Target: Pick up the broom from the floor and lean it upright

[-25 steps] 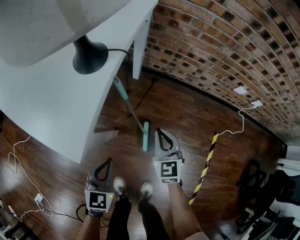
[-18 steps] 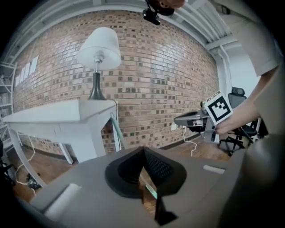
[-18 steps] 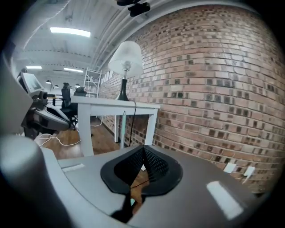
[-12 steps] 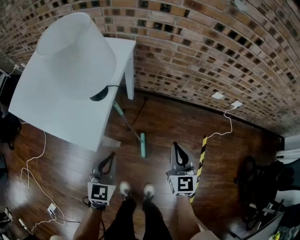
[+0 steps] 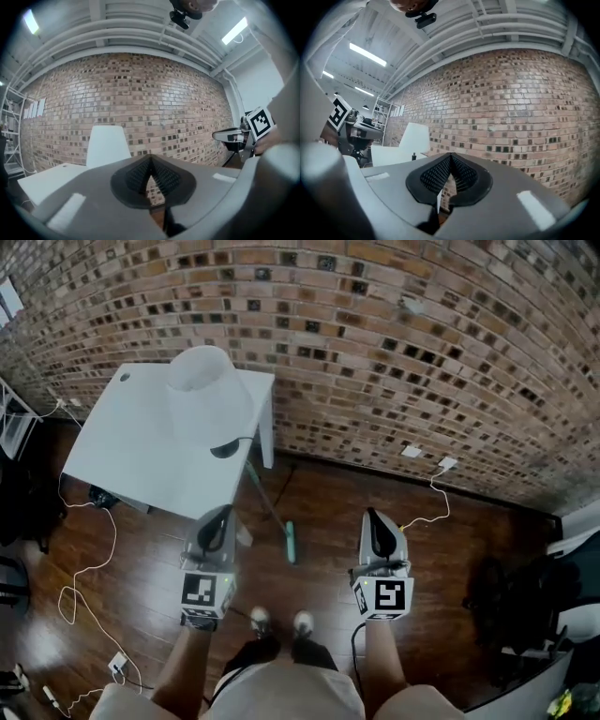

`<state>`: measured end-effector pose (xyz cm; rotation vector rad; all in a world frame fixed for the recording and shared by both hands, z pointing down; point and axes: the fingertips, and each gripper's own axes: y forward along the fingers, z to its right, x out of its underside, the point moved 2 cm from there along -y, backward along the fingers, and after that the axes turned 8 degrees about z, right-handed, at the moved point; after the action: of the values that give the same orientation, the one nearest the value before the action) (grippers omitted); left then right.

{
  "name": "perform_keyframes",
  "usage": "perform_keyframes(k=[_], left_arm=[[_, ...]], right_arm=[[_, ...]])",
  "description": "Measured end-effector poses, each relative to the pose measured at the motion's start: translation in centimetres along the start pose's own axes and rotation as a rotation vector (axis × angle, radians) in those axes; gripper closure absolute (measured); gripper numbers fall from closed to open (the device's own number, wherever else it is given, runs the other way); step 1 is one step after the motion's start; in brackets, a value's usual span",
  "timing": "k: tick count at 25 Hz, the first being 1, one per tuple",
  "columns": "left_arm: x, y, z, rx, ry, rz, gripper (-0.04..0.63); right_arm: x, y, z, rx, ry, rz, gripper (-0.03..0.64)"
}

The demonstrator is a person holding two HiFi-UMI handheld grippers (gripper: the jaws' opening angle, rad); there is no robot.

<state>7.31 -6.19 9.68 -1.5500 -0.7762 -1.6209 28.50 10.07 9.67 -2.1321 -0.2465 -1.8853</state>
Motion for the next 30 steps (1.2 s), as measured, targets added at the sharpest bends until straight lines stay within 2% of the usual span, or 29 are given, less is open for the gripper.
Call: perform_keyframes(k=[3, 8, 14, 21, 25, 30], left_arm=[[-4.0, -0.2, -0.1, -0.003, 0.013, 0.053, 0.594], [-6.0, -1.7, 0.0, 0.009, 0.048, 0.094, 0.594], [-5.8, -3.5, -0.8, 0.0, 0.04, 0.085, 0.594], [-3.2, -6.7, -0.9, 0.021, 0.035, 0.046, 0.594], [-2.1, -10.3, 1.1, 0.018, 0.048, 0.017, 0.594], [-2.3, -16.4, 5.5, 0.0, 0.051, 0.006, 0.594]], right_arm=[[-4.1, -0.7, -0.5, 0.005, -0.011, 0.056, 0.604], [-5.7, -1.9, -1.6, -0.012, -0.012, 0.061, 0.604], [-6.2, -2.8, -2.5, 0.0, -0.016, 0.055, 0.604], [-5.1, -6.3, -4.1, 0.037, -0.007, 0.022, 0.604], [-4.1, -10.1, -4.5, 0.025, -0.002, 0.001, 0.604], [-5.5, -16.8, -3.7, 0.025, -0.009, 0.03, 0.604]])
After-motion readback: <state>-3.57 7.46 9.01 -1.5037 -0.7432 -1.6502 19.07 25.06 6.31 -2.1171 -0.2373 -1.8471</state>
